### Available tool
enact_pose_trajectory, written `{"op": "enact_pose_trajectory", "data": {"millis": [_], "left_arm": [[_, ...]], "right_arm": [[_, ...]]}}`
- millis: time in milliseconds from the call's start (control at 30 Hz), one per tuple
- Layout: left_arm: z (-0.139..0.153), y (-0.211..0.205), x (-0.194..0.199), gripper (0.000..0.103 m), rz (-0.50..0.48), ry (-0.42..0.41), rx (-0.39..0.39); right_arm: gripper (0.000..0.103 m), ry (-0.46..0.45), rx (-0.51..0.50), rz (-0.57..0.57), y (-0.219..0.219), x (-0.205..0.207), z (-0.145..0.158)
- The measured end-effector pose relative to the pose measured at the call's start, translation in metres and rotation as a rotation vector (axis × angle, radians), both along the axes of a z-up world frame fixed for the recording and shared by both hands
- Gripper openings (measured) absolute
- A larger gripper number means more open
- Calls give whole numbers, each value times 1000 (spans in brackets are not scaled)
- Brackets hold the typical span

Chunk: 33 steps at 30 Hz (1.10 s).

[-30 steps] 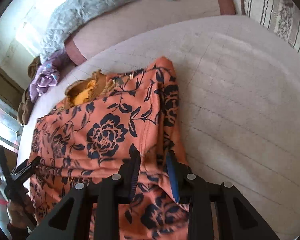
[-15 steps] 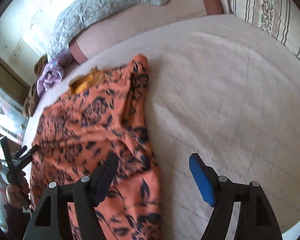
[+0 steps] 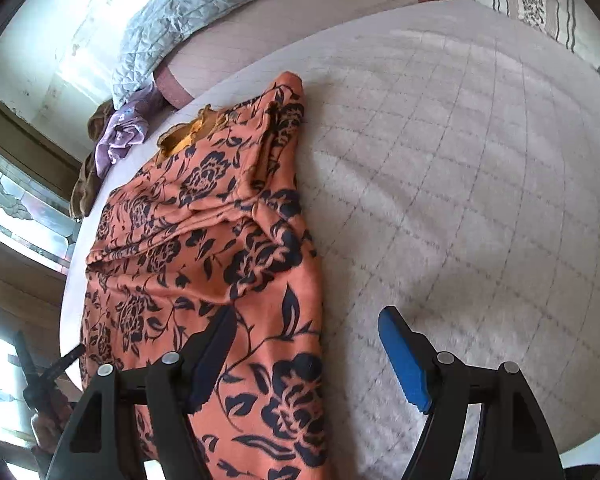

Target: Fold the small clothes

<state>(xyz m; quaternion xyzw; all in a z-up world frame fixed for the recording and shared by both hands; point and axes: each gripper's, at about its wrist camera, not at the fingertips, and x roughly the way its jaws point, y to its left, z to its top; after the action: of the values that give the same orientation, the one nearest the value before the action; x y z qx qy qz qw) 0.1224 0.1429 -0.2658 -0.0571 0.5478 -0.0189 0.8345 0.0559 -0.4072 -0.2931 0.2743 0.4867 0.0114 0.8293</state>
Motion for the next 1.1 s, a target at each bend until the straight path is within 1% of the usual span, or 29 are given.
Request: {"op": "enact_pose_trajectory", "data": {"millis": [33,67,133,200,267,300,333,367,400,500,600,700,767,833,867,900,933,1000,1033,1067,1100], "left_arm": [[0,1,-3,90,7,11,-13],[0,2,-6,90,14,19,-9],[0,5,-9,90,21,38,13],[0,10,-10,90,38,83,23],[3,18,-12,82,41,97,-23],[5,22,-14,73,39,104,-26],[5,25,-16,64,39,111,-15],[4,27,-17,59,33,130,10],[3,29,-17,54,29,146,16],[1,37,-21,54,24,181,-4],[-6,41,-29,66,16,236,3],[-10,39,-41,66,-13,229,13],[-10,35,-47,65,-29,225,5],[-13,26,-50,47,-50,222,-20],[-13,25,-53,45,-54,216,-16],[-12,22,-53,37,-53,210,-11],[-11,21,-55,24,-60,198,-14],[-7,19,-58,8,-70,181,-28],[-6,15,-57,8,-72,178,-33],[-5,14,-58,7,-75,175,-29],[-3,11,-56,7,-77,173,-31]], "right_arm": [[77,4,2,4,2,-1,0],[77,7,7,8,4,-3,0],[77,15,26,12,8,-10,-1],[77,30,40,15,12,-17,-3],[77,53,48,16,15,-26,-5],[77,65,51,17,17,-32,-6],[77,74,53,18,19,-35,-7],[77,87,56,19,20,-39,-8],[77,99,59,19,22,-43,-10],[77,142,67,20,24,-56,-14],[77,196,76,25,28,-71,-20],[77,259,77,24,32,-80,-30],[77,297,72,31,37,-80,-35],[77,346,66,50,46,-79,-43],[77,361,67,62,51,-79,-46],[77,370,64,71,55,-78,-48],[77,380,54,74,59,-78,-52],[76,372,54,57,61,-80,-55],[74,368,56,51,62,-81,-55],[64,359,52,59,63,-83,-54],[57,353,48,78,64,-84,-53]]}}
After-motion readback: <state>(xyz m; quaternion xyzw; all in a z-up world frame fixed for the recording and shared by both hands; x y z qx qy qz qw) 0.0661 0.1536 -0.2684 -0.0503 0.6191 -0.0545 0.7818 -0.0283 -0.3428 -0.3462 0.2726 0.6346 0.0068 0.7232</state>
